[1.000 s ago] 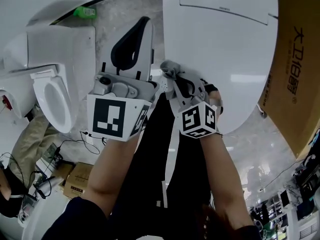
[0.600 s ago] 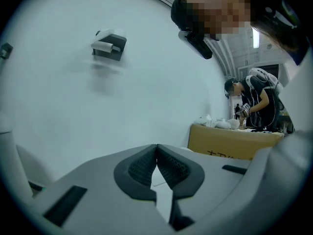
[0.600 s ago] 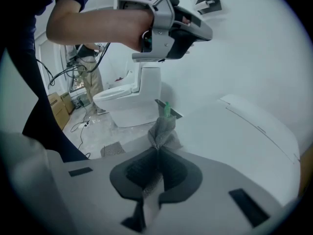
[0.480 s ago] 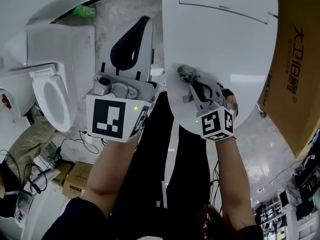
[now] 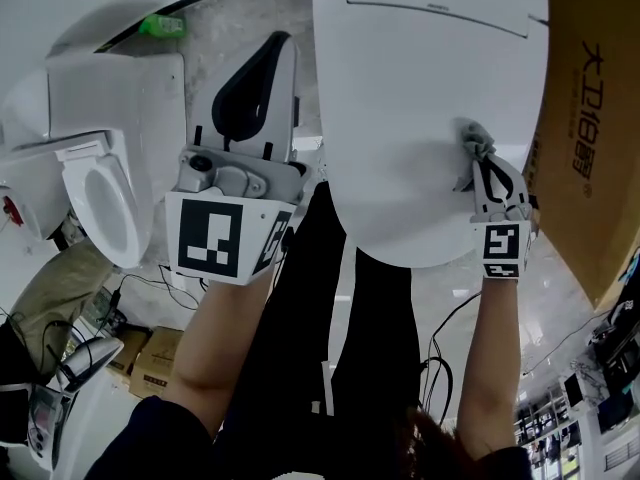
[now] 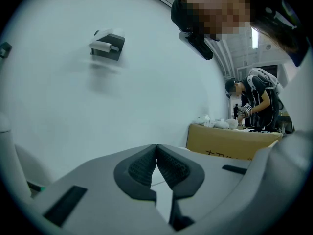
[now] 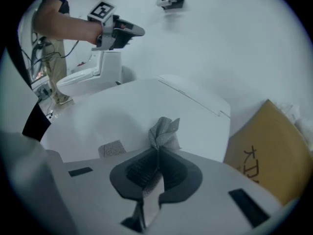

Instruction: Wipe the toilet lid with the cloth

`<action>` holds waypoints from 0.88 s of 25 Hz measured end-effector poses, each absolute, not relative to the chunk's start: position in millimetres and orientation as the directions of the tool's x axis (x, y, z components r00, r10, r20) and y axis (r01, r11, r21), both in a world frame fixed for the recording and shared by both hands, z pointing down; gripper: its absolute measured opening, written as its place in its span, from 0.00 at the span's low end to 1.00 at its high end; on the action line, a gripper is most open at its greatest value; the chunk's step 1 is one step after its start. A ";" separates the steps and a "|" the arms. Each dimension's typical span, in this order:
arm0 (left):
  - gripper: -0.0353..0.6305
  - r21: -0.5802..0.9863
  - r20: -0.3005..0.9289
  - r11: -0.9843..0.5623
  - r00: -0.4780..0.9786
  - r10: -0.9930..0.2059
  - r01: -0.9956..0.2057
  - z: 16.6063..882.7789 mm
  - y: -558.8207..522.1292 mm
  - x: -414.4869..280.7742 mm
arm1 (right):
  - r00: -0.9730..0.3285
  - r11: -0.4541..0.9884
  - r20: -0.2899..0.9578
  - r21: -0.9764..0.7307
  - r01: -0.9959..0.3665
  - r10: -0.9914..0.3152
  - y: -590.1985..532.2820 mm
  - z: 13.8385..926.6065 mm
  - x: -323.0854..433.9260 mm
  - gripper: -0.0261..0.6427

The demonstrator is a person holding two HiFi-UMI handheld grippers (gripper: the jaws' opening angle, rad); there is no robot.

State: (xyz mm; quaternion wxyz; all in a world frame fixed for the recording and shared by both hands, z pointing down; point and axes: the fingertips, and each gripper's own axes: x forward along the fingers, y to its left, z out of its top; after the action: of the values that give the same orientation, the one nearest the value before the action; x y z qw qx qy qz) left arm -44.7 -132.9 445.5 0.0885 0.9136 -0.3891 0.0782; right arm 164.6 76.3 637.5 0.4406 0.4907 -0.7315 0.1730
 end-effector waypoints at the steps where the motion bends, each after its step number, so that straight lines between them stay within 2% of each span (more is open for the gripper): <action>1: 0.08 0.100 0.211 -0.683 0.687 -0.696 -0.723 444.9 -132.2 -44.2 | -0.090 0.415 0.815 0.194 -0.889 -0.573 79.6 637.5 181.3 0.09; 7: 0.08 0.105 0.207 -0.688 0.692 -0.691 -0.718 443.0 -128.6 -43.1 | 0.117 0.149 0.808 0.245 -0.958 -0.578 106.6 638.4 247.1 0.09; 12: 0.08 0.106 0.203 -0.687 0.692 -0.693 -0.719 440.5 -126.2 -42.2 | 0.178 0.025 0.788 0.238 -0.971 -0.590 116.5 640.1 248.8 0.09; 17: 0.08 0.105 0.194 -0.682 0.688 -0.699 -0.723 436.7 -121.6 -41.4 | 0.072 0.113 0.791 0.176 -0.978 -0.607 109.6 637.5 191.2 0.09; 22: 0.08 0.100 0.192 -0.674 0.679 -0.709 -0.732 432.8 -117.7 -45.8 | -0.113 0.300 0.779 0.100 -0.949 -0.616 93.3 635.4 102.9 0.09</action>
State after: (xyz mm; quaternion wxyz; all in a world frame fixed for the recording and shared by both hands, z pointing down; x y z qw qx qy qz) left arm -45.8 -117.7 432.8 0.0844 0.9123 -0.3947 0.0685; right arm 102.9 93.3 635.4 0.3771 0.5489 -0.7127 0.2204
